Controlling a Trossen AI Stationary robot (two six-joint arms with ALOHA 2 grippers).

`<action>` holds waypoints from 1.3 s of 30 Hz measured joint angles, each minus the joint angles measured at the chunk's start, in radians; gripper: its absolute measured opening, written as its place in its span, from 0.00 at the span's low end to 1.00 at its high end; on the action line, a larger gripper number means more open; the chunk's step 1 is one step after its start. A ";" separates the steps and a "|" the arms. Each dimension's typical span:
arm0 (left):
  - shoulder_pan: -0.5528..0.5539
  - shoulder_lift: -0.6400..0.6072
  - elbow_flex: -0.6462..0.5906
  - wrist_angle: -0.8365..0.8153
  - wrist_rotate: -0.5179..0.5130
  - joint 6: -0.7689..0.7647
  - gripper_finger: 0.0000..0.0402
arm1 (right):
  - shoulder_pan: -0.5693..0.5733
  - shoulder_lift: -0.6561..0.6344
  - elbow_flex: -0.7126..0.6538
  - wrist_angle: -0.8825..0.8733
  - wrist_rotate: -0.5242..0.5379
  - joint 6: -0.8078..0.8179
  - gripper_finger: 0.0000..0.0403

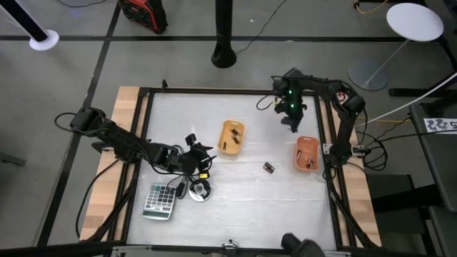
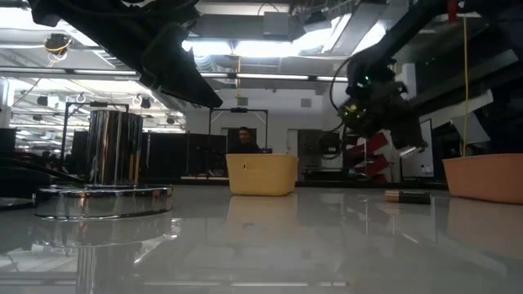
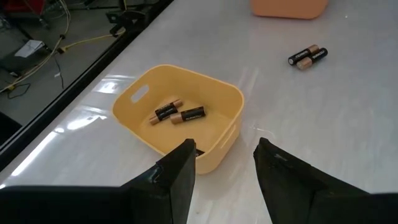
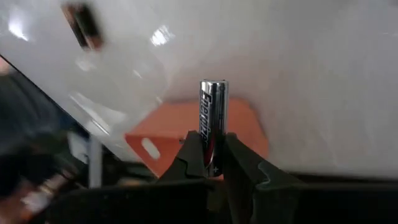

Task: Sort batteries
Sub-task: Put the silver battery into the orange bin

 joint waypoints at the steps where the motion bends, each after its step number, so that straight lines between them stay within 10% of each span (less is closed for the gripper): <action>1: 0.000 0.000 0.000 0.000 0.000 0.000 0.39 | 0.022 -0.012 -0.007 -0.009 0.019 0.000 0.05; 25: 0.040 0.000 0.000 0.275 0.005 -0.023 0.39 | 0.412 -0.604 -0.535 0.216 0.172 0.287 0.05; 39: 0.165 0.313 0.116 0.785 0.485 0.053 0.39 | 0.450 -0.610 -0.531 0.267 0.287 0.342 0.08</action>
